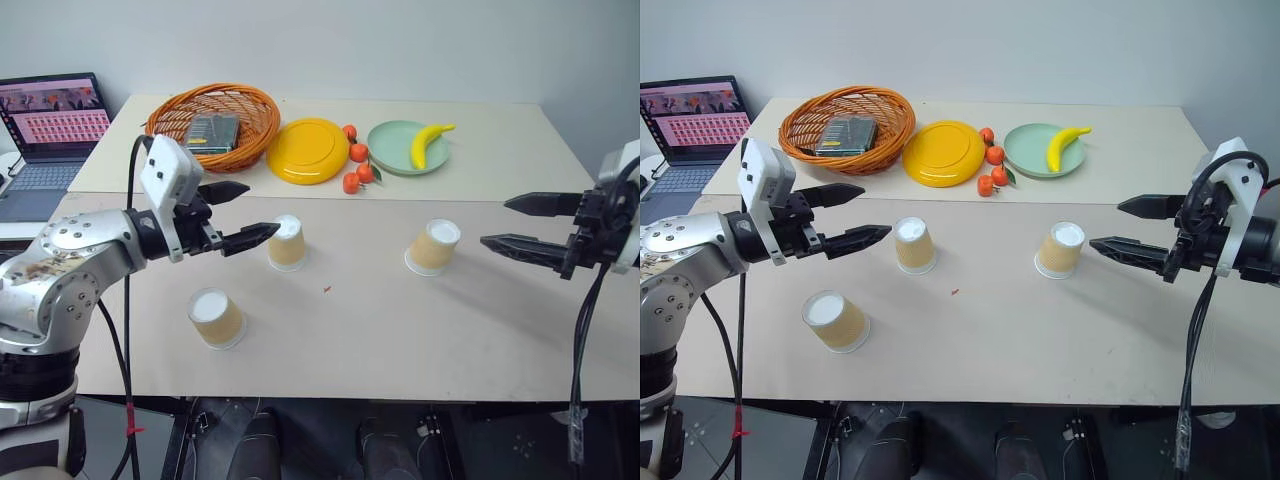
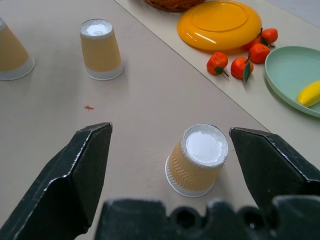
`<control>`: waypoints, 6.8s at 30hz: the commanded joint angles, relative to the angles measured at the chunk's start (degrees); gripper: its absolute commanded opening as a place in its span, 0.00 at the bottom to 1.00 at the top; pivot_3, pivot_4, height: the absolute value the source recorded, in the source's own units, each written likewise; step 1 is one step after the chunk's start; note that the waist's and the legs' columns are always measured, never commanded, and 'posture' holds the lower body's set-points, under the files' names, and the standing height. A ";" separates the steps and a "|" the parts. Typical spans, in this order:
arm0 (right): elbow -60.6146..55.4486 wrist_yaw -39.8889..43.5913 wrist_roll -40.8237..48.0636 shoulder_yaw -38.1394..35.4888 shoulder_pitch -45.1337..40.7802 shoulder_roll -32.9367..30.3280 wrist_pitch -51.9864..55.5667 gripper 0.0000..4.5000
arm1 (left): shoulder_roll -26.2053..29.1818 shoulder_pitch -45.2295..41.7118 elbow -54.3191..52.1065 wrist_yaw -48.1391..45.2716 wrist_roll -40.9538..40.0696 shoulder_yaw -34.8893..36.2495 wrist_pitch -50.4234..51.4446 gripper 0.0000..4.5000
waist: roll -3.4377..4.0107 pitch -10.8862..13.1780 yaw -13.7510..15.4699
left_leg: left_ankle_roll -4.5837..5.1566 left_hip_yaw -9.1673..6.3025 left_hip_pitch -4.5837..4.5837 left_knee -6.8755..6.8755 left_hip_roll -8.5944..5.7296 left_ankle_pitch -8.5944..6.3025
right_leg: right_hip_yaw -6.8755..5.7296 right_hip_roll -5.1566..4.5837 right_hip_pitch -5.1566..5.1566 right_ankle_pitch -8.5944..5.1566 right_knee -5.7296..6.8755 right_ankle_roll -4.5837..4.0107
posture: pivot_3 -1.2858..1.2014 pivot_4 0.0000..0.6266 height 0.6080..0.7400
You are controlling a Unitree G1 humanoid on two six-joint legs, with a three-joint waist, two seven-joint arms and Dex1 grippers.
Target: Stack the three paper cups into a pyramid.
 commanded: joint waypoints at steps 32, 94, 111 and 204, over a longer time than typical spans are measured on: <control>1.33 -0.86 -0.92 7.35 -10.15 4.75 -1.61 0.99 | 1.06 -0.60 1.33 4.15 -2.09 4.54 2.95 1.00 | -0.02 -0.01 0.42 | -0.01 -0.04 0.06 0.25 -0.05 0.01 | 0.02 -0.01 0.00 0.00 0.45 0.00 | 0.52 0.24 0.94; 12.66 9.19 -10.09 16.80 -25.89 11.80 -6.08 0.99 | -19.93 45.12 -5.76 -1.56 14.47 10.32 -33.62 1.00 | -0.09 -0.01 -0.18 | -0.02 0.10 0.34 0.19 0.01 0.02 | 0.14 0.01 0.02 -0.05 0.65 -0.12 | 0.52 0.24 0.94; 8.40 7.05 -8.86 13.21 -20.90 10.09 -4.81 1.00 | -16.69 36.85 -4.63 -4.29 13.66 3.91 -31.84 0.66 | -0.09 -0.01 0.07 | -0.02 0.08 0.33 0.19 0.00 0.02 | 0.13 0.01 0.02 -0.06 0.65 -0.11 | 0.52 0.24 0.94; -15.20 -9.01 11.88 -3.29 6.81 1.24 2.50 1.00 | -16.25 -13.70 10.74 -19.68 13.19 -5.09 -7.14 0.99 | -0.11 -0.01 -0.35 | 0.03 -0.22 0.14 0.39 -0.17 0.06 | 0.01 -0.02 0.08 -0.10 0.77 0.03 | 0.52 0.24 0.94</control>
